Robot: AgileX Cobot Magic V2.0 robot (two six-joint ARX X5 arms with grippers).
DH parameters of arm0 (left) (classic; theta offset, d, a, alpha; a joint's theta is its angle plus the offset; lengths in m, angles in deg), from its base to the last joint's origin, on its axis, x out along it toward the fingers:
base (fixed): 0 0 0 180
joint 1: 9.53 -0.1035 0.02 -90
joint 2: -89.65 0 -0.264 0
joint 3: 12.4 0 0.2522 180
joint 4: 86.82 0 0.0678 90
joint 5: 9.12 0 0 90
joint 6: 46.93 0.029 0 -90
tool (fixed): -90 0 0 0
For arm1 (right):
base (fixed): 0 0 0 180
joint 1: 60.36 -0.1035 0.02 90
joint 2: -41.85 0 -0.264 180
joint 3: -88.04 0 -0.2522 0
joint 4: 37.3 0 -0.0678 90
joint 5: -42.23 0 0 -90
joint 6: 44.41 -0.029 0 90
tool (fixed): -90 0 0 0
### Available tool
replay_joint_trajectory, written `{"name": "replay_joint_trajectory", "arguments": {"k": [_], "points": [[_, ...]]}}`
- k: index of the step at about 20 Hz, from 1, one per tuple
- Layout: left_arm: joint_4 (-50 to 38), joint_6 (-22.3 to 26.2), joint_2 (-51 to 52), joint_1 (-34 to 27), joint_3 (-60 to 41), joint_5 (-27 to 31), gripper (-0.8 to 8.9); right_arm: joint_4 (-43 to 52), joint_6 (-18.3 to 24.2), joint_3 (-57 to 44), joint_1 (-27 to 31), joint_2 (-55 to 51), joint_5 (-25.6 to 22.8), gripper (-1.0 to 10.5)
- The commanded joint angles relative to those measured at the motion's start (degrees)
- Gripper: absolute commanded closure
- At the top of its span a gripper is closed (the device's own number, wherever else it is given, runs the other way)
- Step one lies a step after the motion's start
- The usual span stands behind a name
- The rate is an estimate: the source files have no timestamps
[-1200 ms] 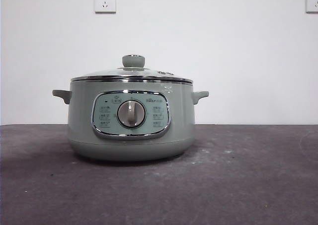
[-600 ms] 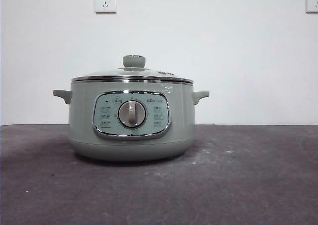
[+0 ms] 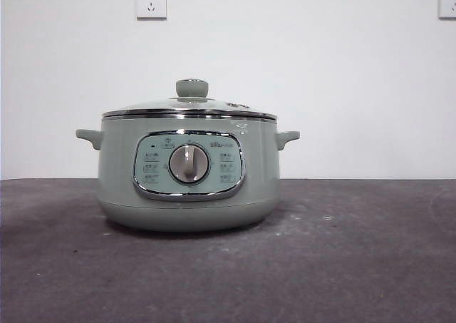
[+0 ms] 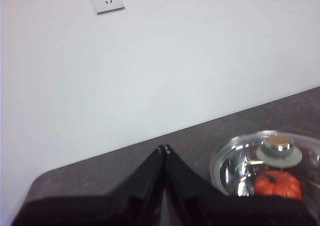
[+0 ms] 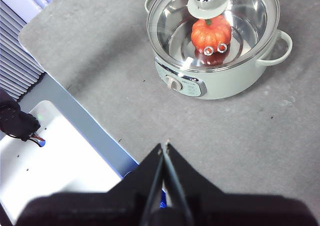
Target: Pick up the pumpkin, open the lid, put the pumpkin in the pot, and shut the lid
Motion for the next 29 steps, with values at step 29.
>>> {"name": "replay_joint_trajectory", "arguments": {"k": [29], "points": [[-4.52, -5.75, 27.87, -0.72, -43.21, 2.99, 8.17, -0.20, -0.50, -0.04, -0.02, -0.15, -0.13, 9.5]]}}
